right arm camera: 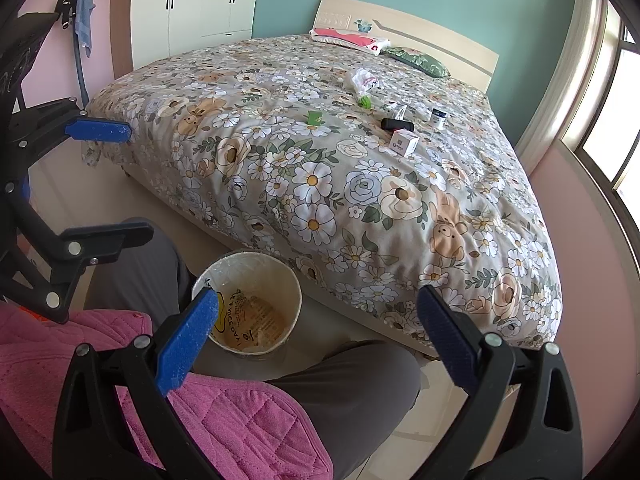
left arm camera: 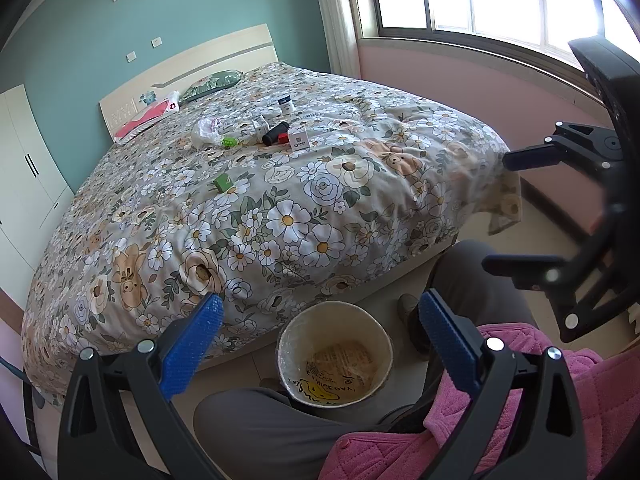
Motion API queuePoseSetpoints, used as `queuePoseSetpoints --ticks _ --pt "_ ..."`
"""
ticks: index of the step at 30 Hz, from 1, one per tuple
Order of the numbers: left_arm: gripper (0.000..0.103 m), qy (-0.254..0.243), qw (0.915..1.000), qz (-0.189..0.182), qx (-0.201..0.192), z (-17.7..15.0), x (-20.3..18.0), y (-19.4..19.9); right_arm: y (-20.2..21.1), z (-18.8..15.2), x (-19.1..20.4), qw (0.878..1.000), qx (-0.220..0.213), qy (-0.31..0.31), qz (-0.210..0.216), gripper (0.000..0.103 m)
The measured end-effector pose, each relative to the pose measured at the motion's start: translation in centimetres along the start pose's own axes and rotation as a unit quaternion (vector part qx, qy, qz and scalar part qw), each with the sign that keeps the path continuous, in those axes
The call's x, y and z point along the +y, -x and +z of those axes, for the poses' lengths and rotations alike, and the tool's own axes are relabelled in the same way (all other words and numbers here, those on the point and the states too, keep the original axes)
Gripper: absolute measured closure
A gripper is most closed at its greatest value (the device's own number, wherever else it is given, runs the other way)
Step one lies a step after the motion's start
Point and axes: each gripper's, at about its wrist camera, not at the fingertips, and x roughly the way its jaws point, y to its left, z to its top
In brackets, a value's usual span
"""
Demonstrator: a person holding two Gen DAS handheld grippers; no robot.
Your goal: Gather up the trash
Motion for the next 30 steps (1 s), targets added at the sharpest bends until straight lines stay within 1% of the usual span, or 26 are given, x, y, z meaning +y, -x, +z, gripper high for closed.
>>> queuePoseSetpoints --ticks 30 --pt "0.003 -0.001 1.0000 0.003 -0.007 0.31 0.07 0.30 0.20 0.18 -0.04 1.000 -0.001 0.000 0.000 0.006"
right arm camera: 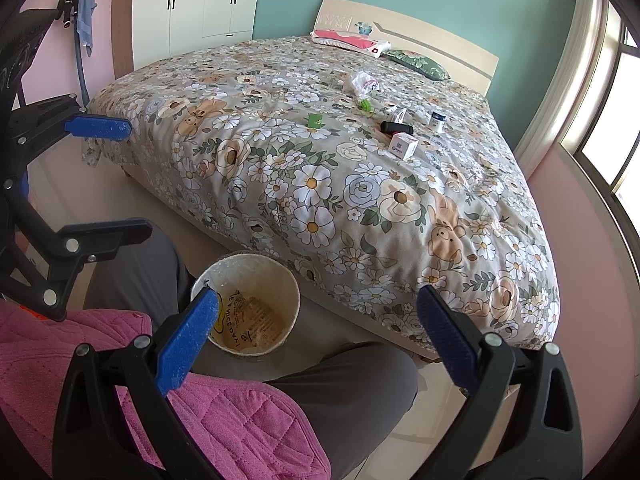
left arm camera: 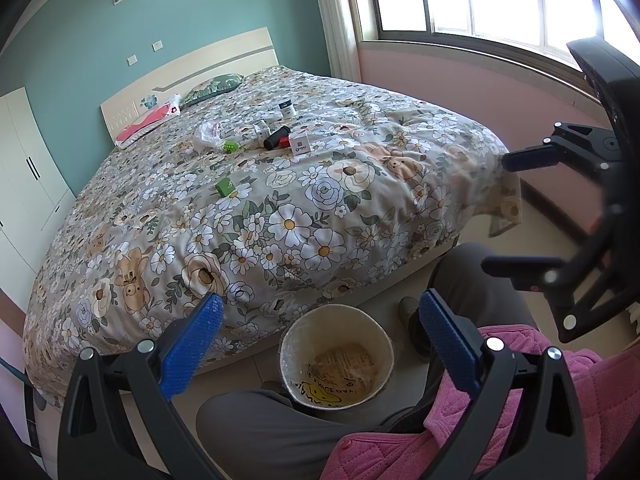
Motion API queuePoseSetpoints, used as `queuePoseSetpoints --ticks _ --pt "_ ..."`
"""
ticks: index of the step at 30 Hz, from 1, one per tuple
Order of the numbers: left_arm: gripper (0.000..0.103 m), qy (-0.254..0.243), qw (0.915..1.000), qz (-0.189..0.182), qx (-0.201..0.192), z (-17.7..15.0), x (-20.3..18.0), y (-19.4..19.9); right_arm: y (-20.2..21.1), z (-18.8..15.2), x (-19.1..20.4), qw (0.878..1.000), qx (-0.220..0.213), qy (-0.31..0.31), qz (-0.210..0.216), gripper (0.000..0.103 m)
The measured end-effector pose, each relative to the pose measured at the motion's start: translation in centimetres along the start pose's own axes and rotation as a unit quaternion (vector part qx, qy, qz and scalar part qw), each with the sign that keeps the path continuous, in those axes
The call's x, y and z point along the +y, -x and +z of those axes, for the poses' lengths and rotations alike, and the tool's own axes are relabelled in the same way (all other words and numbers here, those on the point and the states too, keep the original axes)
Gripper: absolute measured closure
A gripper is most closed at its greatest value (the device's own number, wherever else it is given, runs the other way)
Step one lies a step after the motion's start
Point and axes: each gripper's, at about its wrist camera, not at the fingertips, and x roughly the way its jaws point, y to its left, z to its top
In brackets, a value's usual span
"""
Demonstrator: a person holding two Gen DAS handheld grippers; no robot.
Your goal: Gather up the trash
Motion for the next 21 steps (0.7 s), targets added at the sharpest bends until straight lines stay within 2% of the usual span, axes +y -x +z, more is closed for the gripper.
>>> queuePoseSetpoints --ticks 21 --pt "0.003 0.004 1.0000 -0.002 0.003 -0.02 0.11 -0.26 -0.16 0.21 -0.12 1.000 0.001 -0.001 0.000 0.006"
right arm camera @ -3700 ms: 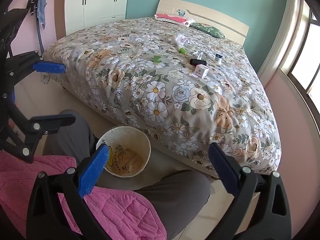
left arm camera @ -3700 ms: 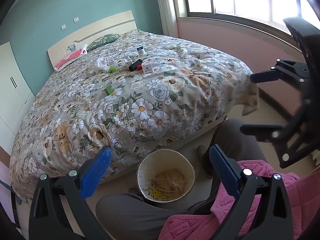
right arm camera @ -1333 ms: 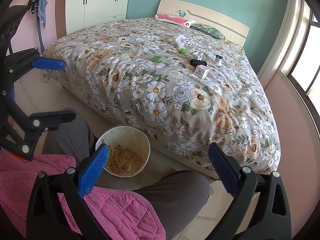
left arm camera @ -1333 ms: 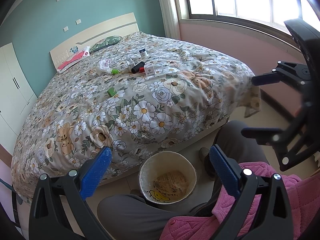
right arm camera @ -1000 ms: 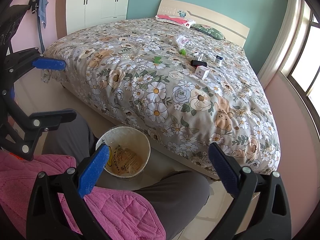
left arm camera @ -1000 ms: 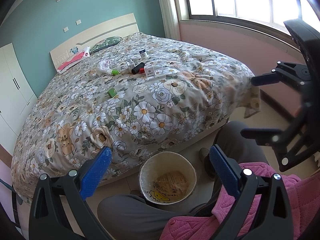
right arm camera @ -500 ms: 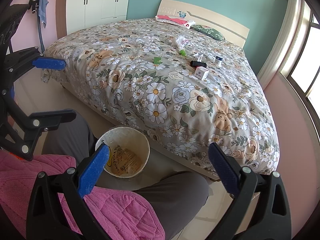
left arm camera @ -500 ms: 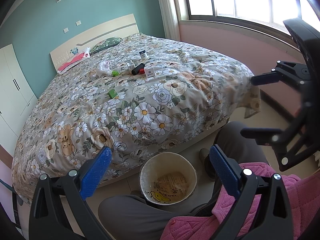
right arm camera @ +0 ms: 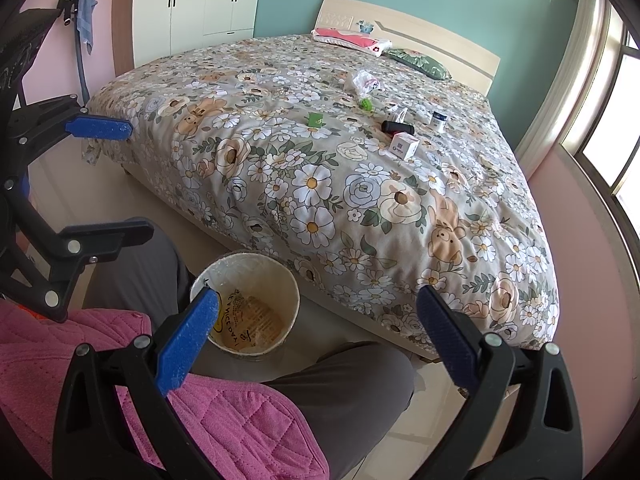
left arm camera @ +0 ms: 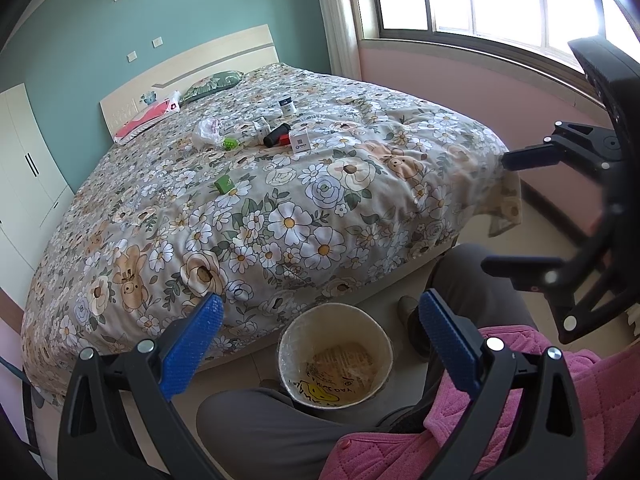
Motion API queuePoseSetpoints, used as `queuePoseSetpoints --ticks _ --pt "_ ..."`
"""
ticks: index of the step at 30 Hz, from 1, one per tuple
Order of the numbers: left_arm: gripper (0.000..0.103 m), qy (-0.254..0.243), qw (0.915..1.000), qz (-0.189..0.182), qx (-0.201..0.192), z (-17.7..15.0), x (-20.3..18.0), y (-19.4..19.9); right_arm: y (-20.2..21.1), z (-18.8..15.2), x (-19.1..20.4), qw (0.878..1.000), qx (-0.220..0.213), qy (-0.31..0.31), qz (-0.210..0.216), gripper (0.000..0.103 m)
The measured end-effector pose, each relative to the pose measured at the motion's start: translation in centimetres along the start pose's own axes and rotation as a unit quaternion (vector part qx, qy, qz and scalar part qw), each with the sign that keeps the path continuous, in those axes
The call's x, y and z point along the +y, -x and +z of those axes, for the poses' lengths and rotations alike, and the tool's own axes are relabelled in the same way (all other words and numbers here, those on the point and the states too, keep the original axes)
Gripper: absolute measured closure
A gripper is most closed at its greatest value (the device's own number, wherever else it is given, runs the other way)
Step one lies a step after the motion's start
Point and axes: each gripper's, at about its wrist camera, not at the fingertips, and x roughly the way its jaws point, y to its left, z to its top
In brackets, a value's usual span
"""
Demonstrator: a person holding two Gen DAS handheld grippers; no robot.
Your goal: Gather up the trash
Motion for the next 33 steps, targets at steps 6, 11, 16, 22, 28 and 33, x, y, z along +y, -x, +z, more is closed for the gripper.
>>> queuePoseSetpoints --ticks 6,11,16,22,28,33 --pt "0.003 0.016 0.9998 0.003 0.008 0.9 1.1 -1.4 -0.8 1.5 -1.4 1.000 -0.002 -0.014 0.007 0.006" --pt "0.003 0.033 0.9993 0.009 0.017 2.6 2.7 -3.0 -2.3 3.6 -3.4 0.999 -0.002 -0.032 0.013 0.006" --pt "0.003 0.057 0.9979 0.019 0.024 4.9 5.0 -5.5 -4.1 6.3 -5.8 0.998 -0.004 -0.057 0.024 0.006" --pt "0.003 0.102 0.9935 0.035 0.036 8.4 8.6 -10.2 -8.4 10.0 -8.9 0.996 0.001 -0.087 0.022 0.006" --pt "0.003 0.158 0.9835 0.072 0.052 11.8 12.4 -16.6 -14.7 14.0 -12.0 0.991 0.012 -0.133 0.014 0.006" --pt "0.003 0.213 0.9710 0.082 0.070 13.6 15.8 -21.9 -20.8 17.1 -14.7 0.985 0.021 -0.172 -0.010 0.006"
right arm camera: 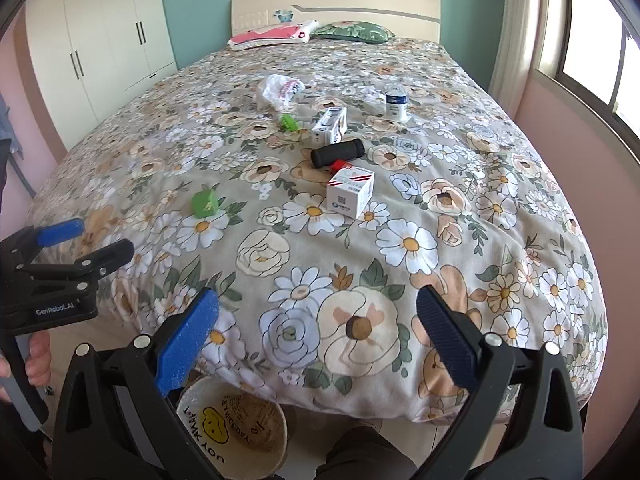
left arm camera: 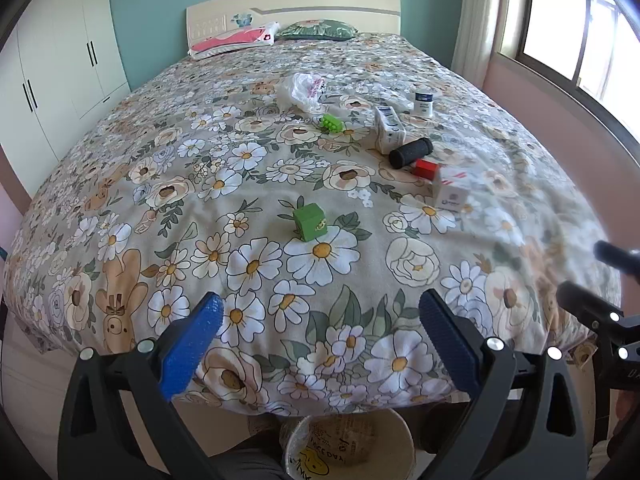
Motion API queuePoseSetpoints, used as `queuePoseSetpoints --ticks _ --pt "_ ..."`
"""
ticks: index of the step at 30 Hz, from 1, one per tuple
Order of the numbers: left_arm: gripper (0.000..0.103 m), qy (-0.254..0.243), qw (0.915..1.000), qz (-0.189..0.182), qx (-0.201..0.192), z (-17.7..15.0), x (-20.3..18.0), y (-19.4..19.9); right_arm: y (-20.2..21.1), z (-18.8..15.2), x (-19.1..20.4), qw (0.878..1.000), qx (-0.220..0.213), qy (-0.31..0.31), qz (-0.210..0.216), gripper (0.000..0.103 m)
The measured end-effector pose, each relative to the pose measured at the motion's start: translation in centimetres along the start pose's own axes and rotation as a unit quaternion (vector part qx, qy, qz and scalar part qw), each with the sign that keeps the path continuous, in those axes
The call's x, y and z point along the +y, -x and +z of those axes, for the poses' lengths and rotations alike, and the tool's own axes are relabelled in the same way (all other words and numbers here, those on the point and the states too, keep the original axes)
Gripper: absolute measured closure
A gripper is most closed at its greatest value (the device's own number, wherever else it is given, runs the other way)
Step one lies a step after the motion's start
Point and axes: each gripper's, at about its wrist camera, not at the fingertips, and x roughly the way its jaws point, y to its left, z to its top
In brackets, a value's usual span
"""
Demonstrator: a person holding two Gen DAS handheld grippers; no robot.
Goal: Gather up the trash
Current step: 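Grasp the green block with the left tool while the right tool grasps the medicine box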
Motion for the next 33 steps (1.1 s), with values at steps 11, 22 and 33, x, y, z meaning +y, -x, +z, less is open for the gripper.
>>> queuePoseSetpoints --ticks 11,22,33 --pt "0.003 0.084 0.9956 0.021 0.037 4.7 1.7 -11.0 -13.2 6.5 -2.0 0.997 0.020 -0.063 -0.046 0.006" --pt "0.032 0.144 0.9855 0.031 0.084 5.1 1.3 -18.2 -20.8 8.8 -3.5 0.988 0.032 -0.142 -0.051 0.007" --pt "0.071 0.110 0.9913 0.022 0.067 5.2 0.7 -18.8 -22.0 7.8 -4.6 0.989 0.049 -0.140 -0.024 0.059"
